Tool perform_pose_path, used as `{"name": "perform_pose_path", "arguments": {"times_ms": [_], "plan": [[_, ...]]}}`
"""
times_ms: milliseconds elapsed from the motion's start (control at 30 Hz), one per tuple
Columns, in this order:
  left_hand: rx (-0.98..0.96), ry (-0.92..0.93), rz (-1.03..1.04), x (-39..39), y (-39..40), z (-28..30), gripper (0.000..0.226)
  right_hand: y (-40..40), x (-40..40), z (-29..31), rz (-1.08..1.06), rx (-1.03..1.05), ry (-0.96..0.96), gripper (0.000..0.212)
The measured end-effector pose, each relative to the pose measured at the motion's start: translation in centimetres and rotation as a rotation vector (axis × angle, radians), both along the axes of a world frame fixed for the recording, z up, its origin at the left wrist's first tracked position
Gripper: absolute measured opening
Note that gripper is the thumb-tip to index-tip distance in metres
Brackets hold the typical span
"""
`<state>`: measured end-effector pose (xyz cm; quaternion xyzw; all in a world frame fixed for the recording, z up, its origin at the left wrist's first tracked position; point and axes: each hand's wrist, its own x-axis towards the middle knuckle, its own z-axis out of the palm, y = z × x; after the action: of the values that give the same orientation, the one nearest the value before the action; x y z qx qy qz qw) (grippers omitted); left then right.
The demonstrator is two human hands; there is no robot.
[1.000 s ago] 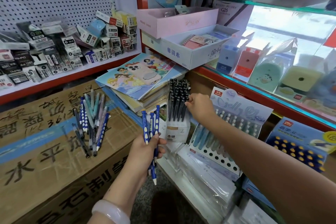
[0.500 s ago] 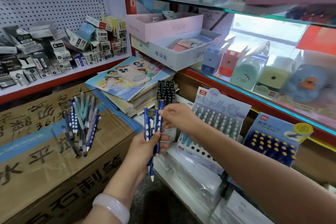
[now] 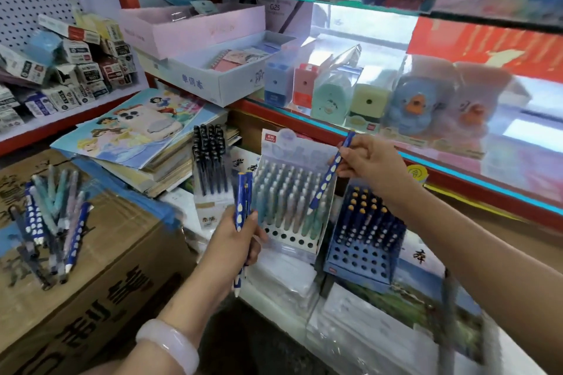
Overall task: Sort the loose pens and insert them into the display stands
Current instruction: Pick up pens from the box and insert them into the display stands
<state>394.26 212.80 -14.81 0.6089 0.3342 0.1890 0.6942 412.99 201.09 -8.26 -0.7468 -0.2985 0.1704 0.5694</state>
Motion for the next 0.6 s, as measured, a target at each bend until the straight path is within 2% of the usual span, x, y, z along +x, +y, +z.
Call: {"name": "perform_pose_path", "arguments": {"times_ms": [267,367,600], "plan": [[0.099,0.002,-0.133,3.0,-2.8,0.9,0.010,-7.7,0.5,-3.7,-0.191,-0.286,-0.319,0.006],[0.093,0.011,-0.108,3.6,-3.0,0.7,0.012,-8.6,-0.3,-5.7,-0.213,-0.375,-0.426,0.014],[0.142,0.091,-0.097,3.7,-3.0,0.3,0.016,-8.3,-1.1,-8.5,-0.268,-0.380,-0.384,0.013]]}}
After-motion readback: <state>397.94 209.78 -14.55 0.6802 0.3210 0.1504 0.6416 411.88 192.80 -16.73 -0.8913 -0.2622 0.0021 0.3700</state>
